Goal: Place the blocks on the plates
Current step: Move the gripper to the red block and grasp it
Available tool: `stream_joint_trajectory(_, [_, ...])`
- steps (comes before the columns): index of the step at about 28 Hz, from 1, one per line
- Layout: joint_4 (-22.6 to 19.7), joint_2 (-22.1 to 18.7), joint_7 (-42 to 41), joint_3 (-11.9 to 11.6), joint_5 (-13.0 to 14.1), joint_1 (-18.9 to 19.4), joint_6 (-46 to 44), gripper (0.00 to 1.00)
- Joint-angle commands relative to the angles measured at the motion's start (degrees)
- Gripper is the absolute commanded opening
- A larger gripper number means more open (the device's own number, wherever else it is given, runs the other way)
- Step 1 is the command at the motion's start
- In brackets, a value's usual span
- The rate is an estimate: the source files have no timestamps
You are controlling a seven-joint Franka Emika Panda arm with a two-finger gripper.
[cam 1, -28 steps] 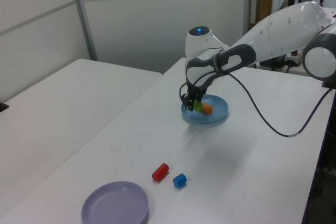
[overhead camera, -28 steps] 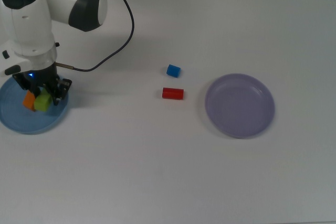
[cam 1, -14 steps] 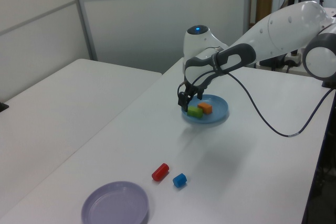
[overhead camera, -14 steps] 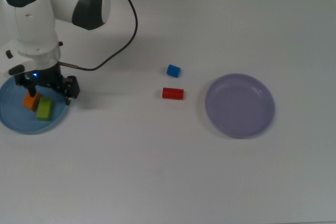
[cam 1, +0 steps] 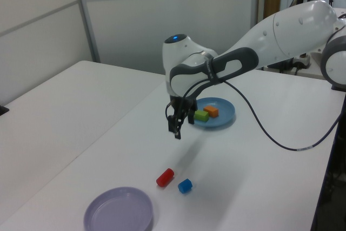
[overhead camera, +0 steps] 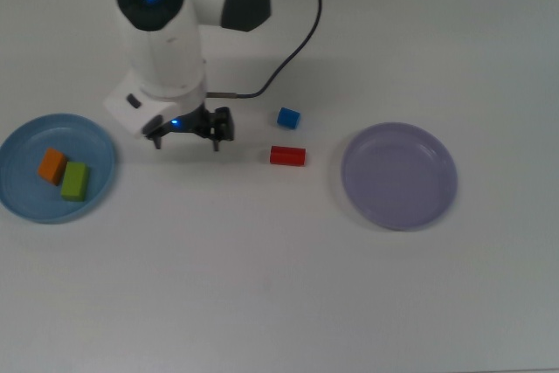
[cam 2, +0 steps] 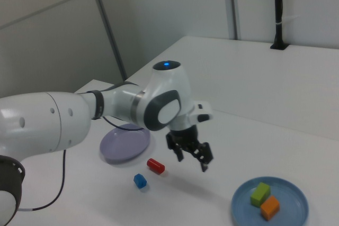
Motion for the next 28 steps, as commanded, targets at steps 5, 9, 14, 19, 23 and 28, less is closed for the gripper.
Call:
stream_joint_trajectory(5, [-4.20,-1.93,5.10,4.96,0.74,1.58,-1.47,1.00])
stream_joint_trajectory(9, [-4.20,-1.66,6.07,7.33,0.74,1.58,-1.47,1.00])
stream_joint_trajectory(14, [-4.55,-1.49,6.86,9.36,0.74,1.58,-1.04,1.00])
stream_joint_trajectory(19, [-4.64,-0.61,6.86,9.71,0.65,3.16,-0.51,1.00])
stream_joint_trajectory(23, [-4.46,0.45,6.95,9.71,0.39,3.69,0.72,1.00])
stream_joint_trajectory(28, [-4.46,1.59,7.39,9.71,0.03,4.48,3.09,1.00])
